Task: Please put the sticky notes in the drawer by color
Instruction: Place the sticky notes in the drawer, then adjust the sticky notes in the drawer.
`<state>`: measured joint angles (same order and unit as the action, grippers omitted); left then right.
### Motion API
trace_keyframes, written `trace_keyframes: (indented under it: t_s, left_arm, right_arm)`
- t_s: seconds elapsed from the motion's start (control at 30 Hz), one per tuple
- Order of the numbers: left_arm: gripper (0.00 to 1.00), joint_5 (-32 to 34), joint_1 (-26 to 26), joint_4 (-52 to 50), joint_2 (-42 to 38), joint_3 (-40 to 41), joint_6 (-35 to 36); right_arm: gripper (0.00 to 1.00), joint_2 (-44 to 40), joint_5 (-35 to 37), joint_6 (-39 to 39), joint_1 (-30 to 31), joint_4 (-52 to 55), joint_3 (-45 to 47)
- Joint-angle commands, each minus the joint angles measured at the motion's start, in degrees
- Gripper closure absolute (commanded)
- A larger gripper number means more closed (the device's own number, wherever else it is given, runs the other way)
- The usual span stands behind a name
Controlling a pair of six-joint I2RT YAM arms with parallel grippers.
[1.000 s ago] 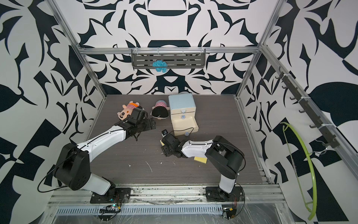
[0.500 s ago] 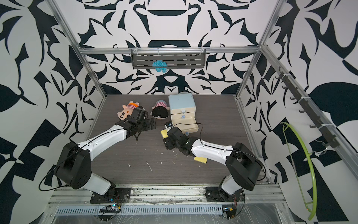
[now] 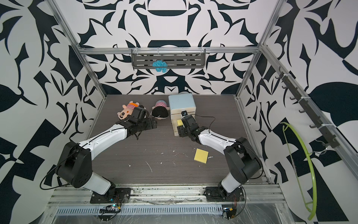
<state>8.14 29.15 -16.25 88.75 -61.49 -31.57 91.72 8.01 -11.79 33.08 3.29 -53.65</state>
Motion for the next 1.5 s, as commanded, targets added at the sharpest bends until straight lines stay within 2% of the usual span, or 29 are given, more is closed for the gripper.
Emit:
trace_keyframes:
  t_s: [0.0, 0.27, 0.4, 0.6, 0.87, 1.0, 1.07, 1.13, 1.23, 1.47]
  left_arm:
    - [0.01, -1.2, -0.1, -0.1, 0.8, -1.5, 0.5]
    - [0.01, -1.6, -0.1, 0.4, 0.3, -0.8, 0.4]
    - [0.01, -1.7, -0.1, 0.4, 0.1, -0.4, 0.5]
    - [0.01, -2.1, -0.2, 0.5, -0.1, -0.3, 0.5]
    - [0.01, -3.4, -0.1, 1.7, 0.6, -0.5, 0.4]
    - [0.01, -4.2, -0.1, 2.0, 1.2, -0.8, 0.2]
    - [0.01, -4.1, -0.1, 2.0, 1.3, -0.8, 0.1]
    - [0.01, -4.1, -0.2, 2.0, 1.4, -0.7, 0.2]
    - [0.01, -4.2, -0.1, 2.1, 1.4, -0.7, 0.2]
    - [0.01, -4.3, -0.1, 2.2, 1.4, -0.5, 0.2]
  right_arm:
    - [0.24, 0.6, -2.6, 1.4, 0.3, -0.8, -3.2]
    - [0.22, 4.0, -4.3, 1.4, 0.2, -0.9, -5.4]
    - [0.12, 3.9, -4.9, 1.8, 0.3, -0.7, -6.5]
    - [0.04, 1.2, -5.5, 2.5, 0.2, 0.5, -6.6]
    - [0.03, -5.7, -3.5, 0.0, 0.0, 1.7, -2.0]
    - [0.2, -6.3, -3.0, -1.4, -0.2, 4.7, -2.5]
    - [0.37, -5.6, -3.1, -1.9, -0.4, 7.6, -3.8]
    - [0.49, -4.2, -3.1, -2.4, -0.5, 11.5, -5.5]
    - [0.57, -3.0, -4.1, -3.4, -0.5, 13.9, -6.1]
    - [0.67, -1.2, -4.4, -4.5, -0.8, 14.6, -6.6]
